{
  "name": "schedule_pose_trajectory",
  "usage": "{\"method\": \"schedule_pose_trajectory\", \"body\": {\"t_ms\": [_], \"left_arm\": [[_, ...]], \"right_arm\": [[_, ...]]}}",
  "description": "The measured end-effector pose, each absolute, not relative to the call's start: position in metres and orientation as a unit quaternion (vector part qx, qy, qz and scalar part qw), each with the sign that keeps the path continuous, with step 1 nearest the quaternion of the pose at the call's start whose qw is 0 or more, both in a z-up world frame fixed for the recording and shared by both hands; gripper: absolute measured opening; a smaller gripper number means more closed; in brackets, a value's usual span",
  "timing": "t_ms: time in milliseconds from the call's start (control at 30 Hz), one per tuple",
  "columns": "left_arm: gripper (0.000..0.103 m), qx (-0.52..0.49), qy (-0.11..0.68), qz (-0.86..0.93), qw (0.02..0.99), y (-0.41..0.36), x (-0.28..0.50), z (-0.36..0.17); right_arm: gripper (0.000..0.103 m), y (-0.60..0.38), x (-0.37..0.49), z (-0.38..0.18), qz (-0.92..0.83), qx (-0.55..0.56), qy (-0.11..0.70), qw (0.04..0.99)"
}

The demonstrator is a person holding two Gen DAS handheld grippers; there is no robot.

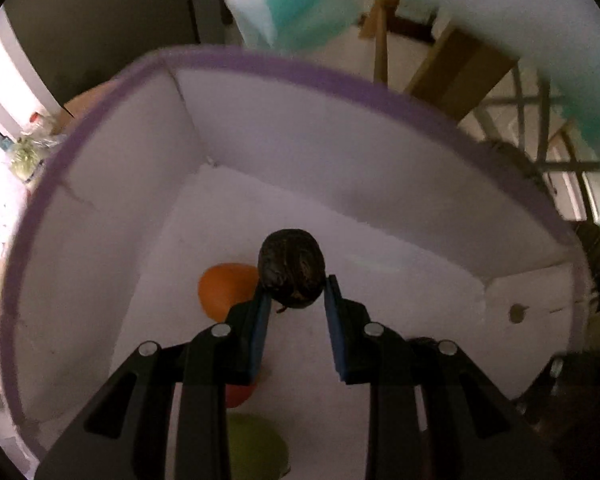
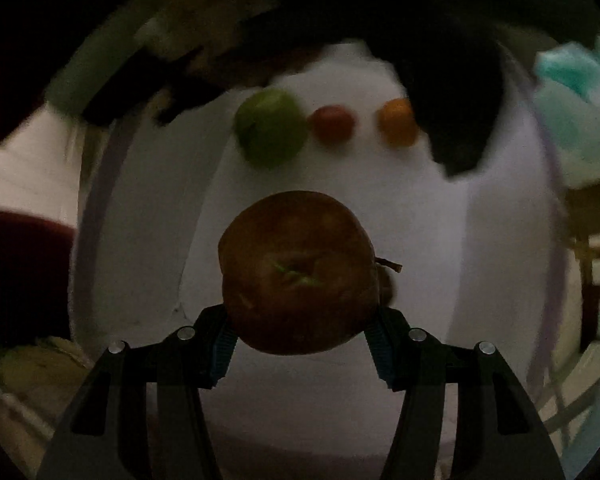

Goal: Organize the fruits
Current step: 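Carry the mangosteen and red apple to the white box and lower them, then open the left tool on the mangosteen while the right tool releases the red apple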

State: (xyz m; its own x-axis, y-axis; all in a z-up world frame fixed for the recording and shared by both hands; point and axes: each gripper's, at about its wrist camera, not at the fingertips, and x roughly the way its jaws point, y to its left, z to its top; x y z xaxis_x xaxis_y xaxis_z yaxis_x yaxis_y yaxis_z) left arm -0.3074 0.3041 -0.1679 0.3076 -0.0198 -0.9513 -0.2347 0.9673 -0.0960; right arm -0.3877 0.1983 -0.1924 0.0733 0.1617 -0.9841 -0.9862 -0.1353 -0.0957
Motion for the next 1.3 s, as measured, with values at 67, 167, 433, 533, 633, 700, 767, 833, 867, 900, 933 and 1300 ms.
{"method": "schedule_pose_trajectory", "body": {"t_ms": [67, 167, 433, 533, 633, 700, 767, 833, 867, 900, 933, 1300], "left_arm": [[0.027, -0.107, 0.596, 0.064, 0.793, 0.303, -0.303, -0.176], [0.028, -0.102, 0.607, 0.061, 0.786, 0.301, -0.301, -0.184], [0.029, -0.092, 0.625, 0.047, 0.774, 0.294, -0.293, -0.195], [0.036, -0.085, 0.63, 0.049, 0.77, 0.289, -0.289, -0.199], [0.043, -0.09, 0.629, 0.048, 0.771, 0.284, -0.286, -0.198], [0.057, -0.092, 0.626, 0.051, 0.773, 0.286, -0.289, -0.201], [0.072, -0.085, 0.624, 0.062, 0.775, 0.287, -0.294, -0.201], [0.077, -0.073, 0.621, 0.077, 0.776, 0.284, -0.296, -0.196], [0.077, -0.069, 0.62, 0.081, 0.777, 0.282, -0.297, -0.193], [0.077, -0.067, 0.619, 0.083, 0.778, 0.282, -0.299, -0.189], [0.077, -0.065, 0.618, 0.086, 0.779, 0.281, -0.3, -0.184], [0.082, 0.032, 0.527, 0.269, 0.806, 0.27, -0.309, -0.08]], "right_arm": [[0.056, 0.202, -0.388, -0.198, 0.545, -0.514, 0.409, 0.521], [0.056, 0.205, -0.385, -0.201, 0.537, -0.518, 0.413, 0.523], [0.056, 0.208, -0.38, -0.215, 0.524, -0.513, 0.452, 0.508], [0.057, 0.206, -0.379, -0.209, 0.535, -0.497, 0.452, 0.513], [0.058, 0.199, -0.381, -0.205, 0.537, -0.497, 0.447, 0.514], [0.06, 0.198, -0.381, -0.203, 0.537, -0.495, 0.445, 0.518], [0.067, 0.195, -0.379, -0.197, 0.54, -0.485, 0.441, 0.528], [0.071, 0.191, -0.377, -0.188, 0.542, -0.474, 0.433, 0.542], [0.071, 0.189, -0.377, -0.184, 0.543, -0.471, 0.429, 0.547], [0.071, 0.186, -0.377, -0.179, 0.544, -0.467, 0.423, 0.554], [0.071, 0.184, -0.377, -0.175, 0.546, -0.463, 0.419, 0.558], [0.076, 0.13, -0.347, -0.042, 0.57, -0.336, 0.249, 0.707]]}}
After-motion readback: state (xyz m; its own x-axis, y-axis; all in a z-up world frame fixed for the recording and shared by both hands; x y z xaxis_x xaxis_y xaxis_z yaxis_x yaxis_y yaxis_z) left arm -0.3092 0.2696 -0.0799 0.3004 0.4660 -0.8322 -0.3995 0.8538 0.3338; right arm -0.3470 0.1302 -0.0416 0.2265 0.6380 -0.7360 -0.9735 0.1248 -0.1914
